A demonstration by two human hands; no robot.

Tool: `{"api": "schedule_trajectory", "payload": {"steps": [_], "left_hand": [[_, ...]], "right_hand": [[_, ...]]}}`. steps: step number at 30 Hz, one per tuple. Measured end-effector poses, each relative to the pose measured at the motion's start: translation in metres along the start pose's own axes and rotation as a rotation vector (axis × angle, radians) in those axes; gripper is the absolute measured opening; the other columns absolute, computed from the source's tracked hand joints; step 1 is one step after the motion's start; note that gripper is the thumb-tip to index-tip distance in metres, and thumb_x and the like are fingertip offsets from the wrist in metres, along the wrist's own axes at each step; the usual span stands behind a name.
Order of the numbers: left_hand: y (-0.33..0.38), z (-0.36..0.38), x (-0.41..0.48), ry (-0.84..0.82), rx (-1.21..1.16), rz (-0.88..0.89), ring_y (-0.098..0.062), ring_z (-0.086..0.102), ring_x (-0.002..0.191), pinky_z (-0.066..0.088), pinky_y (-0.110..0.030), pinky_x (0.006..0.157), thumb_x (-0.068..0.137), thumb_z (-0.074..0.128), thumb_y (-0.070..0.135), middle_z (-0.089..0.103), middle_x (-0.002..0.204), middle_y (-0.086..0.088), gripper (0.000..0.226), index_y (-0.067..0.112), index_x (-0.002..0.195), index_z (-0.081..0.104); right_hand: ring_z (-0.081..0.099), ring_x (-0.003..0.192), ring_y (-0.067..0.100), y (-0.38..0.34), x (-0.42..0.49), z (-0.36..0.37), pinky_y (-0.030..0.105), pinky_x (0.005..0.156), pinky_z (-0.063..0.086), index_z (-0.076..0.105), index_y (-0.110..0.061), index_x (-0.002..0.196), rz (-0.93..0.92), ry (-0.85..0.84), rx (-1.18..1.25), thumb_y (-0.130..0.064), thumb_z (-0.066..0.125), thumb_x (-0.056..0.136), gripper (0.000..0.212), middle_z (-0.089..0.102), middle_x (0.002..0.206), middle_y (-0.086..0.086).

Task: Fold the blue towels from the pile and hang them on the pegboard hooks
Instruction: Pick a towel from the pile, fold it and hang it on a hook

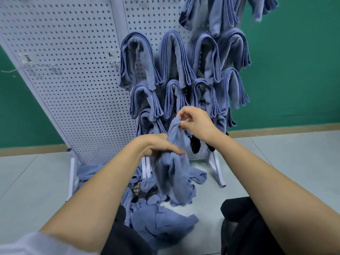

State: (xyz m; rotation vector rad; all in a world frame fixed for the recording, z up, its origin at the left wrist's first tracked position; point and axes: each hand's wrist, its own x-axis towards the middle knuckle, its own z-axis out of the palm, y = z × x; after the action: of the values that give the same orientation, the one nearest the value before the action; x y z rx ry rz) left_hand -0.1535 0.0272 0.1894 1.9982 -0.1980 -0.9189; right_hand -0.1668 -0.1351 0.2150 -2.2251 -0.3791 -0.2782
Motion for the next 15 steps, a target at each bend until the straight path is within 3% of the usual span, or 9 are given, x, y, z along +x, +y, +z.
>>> {"api": "schedule_trajectory", "payload": {"steps": [2,4,6,8,11,15], "left_hand": [[0.002,0.000,-0.002,0.016,-0.281,0.066,-0.032,0.063,0.111,0.048,-0.044,0.100,0.083,0.073,0.019,0.066,0.116,-0.019,0.041,-0.001,0.116,0.060],[0.003,-0.003,-0.006,0.020,-0.525,0.133,-0.024,0.066,0.091,0.053,-0.034,0.087,0.094,0.055,0.013,0.067,0.096,-0.015,0.009,0.006,0.095,0.062],[0.004,-0.006,-0.013,0.043,-0.728,0.233,-0.017,0.062,0.075,0.052,-0.029,0.077,0.096,0.045,0.011,0.060,0.081,-0.008,0.021,0.013,0.078,0.055],[0.006,-0.010,-0.023,0.098,-0.907,0.316,-0.017,0.062,0.076,0.050,-0.031,0.082,0.095,0.044,0.011,0.061,0.080,-0.007,0.021,0.012,0.078,0.056],[0.010,-0.017,-0.035,0.117,-1.001,0.434,-0.016,0.063,0.086,0.049,-0.031,0.089,0.095,0.046,0.016,0.064,0.087,-0.006,0.017,0.011,0.087,0.060],[0.019,-0.014,-0.043,0.139,-1.053,0.507,-0.014,0.063,0.091,0.048,-0.028,0.091,0.096,0.045,0.017,0.067,0.089,-0.004,0.022,0.011,0.090,0.065]], "right_hand": [[0.058,0.074,0.019,0.000,0.003,0.002,0.029,0.077,0.052,0.062,-0.014,0.098,0.053,0.020,0.115,0.000,0.064,0.086,0.019,0.060,0.088,0.002],[0.057,0.076,0.017,0.005,0.004,-0.001,0.032,0.077,0.052,0.060,-0.017,0.103,0.126,0.044,0.197,-0.007,0.065,0.087,0.019,0.060,0.093,0.003],[0.058,0.077,0.018,0.011,0.001,-0.006,0.034,0.076,0.052,0.061,-0.015,0.099,0.186,0.056,0.243,-0.011,0.064,0.089,0.011,0.062,0.093,0.006],[0.056,0.073,0.019,0.018,-0.006,-0.010,0.032,0.071,0.050,0.061,-0.011,0.096,0.271,0.039,0.278,-0.013,0.061,0.092,0.004,0.062,0.088,0.010],[0.055,0.074,0.013,0.029,-0.016,-0.014,0.022,0.067,0.048,0.062,-0.011,0.098,0.414,-0.051,0.280,-0.028,0.056,0.096,0.019,0.062,0.089,0.004],[0.056,0.084,0.016,0.035,-0.023,-0.015,0.026,0.077,0.049,0.063,-0.013,0.100,0.564,-0.155,0.351,-0.047,0.050,0.095,0.037,0.060,0.097,0.002]]}}
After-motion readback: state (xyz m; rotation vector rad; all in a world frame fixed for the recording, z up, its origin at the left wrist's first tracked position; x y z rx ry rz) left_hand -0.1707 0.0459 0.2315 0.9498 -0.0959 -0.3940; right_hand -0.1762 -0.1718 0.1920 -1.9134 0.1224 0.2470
